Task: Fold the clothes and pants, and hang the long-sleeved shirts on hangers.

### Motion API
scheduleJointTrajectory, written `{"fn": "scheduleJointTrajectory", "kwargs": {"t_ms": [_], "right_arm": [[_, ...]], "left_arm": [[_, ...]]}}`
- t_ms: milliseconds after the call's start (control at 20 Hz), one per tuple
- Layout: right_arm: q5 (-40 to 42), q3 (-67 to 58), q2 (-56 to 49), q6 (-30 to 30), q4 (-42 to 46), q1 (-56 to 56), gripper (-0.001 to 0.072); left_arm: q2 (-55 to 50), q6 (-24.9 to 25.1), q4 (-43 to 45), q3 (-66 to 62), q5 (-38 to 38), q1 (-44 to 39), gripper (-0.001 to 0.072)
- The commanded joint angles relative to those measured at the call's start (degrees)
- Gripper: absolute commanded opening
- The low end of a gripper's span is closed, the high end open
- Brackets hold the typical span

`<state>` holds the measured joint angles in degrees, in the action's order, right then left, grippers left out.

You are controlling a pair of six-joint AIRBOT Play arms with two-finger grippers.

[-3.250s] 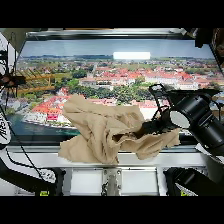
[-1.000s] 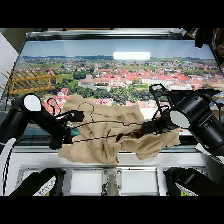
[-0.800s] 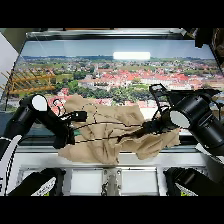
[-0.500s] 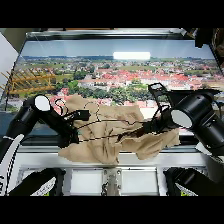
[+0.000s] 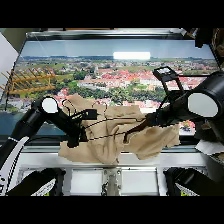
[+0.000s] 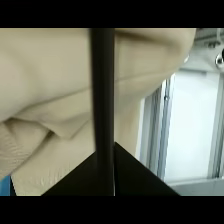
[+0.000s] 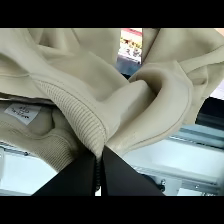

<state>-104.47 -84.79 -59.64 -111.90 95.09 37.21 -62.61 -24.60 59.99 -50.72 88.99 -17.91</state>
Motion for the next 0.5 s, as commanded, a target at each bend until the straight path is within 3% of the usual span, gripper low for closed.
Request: {"fn": "scheduleJointTrajectory", "kwargs": {"t_ms": [0,450], "right_arm": [[-0.96,-2.51,-1.16,0.02,-0.17,0.07,0.0020],[14.53,-2.51,-1.55,1.11,-0.20,0.15,0.0020]], "left_arm": [[-0.02,-0.96,-6.27,0.00,-2.67,0.76,0.0015],[-0.02,-0.87,-7.58,0.00,-2.40,1.99,0.0016]]}}
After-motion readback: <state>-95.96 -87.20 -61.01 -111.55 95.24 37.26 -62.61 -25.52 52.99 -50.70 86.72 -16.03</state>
